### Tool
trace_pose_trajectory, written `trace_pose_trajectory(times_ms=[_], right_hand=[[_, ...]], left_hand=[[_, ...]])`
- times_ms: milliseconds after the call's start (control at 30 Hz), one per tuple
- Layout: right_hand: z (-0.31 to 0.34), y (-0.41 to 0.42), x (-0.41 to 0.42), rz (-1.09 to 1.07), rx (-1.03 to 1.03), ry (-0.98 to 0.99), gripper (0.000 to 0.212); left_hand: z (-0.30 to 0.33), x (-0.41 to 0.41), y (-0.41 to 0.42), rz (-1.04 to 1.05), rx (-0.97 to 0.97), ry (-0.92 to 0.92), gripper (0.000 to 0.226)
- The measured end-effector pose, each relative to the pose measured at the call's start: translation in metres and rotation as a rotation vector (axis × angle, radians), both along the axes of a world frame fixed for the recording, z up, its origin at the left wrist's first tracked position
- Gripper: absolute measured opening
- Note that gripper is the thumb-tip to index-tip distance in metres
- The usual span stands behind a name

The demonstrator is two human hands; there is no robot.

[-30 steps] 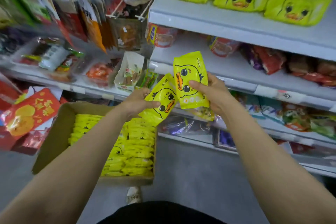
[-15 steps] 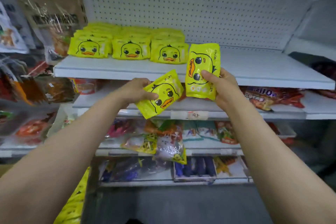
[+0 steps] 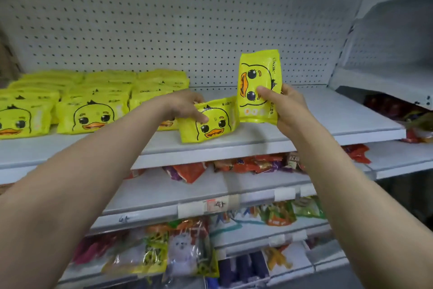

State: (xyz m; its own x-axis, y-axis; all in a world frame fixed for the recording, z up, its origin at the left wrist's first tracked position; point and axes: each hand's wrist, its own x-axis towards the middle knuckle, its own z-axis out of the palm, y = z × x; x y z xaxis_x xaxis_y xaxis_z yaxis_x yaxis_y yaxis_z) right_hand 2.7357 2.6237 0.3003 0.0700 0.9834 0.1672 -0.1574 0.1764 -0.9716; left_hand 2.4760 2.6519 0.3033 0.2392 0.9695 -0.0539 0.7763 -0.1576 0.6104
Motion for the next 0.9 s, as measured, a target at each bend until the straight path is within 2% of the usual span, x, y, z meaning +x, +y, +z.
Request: trace_pose_trajectory(times_ms=[100,267,467,633,900], right_hand=[[0.007,0.047,0.004,-0.016,0.002,-0.011,0.035],[0.019,0.111,0.009,-0.029,0.029,-0.005,0.032],[0.017,0.155,0.017,-0.009,0.037,0.001,0.034],[0.012,0.183,0.029,0.01,0.025,-0.008,0.036],[0.021,0.214,0.033,0.088,0.039,-0.034,0.032]], left_hand=[[0.008,0.014,0.052,-0.084,0.033,0.107,0.046],[0.019,0.028,0.122,-0.155,0.086,0.283,0.066],[0.02,0.027,0.179,-0.105,0.174,0.412,0.056],[0.014,0.012,0.209,0.028,0.219,0.368,0.059],[0.006,0.007,0.23,0.167,0.338,0.362,0.051]])
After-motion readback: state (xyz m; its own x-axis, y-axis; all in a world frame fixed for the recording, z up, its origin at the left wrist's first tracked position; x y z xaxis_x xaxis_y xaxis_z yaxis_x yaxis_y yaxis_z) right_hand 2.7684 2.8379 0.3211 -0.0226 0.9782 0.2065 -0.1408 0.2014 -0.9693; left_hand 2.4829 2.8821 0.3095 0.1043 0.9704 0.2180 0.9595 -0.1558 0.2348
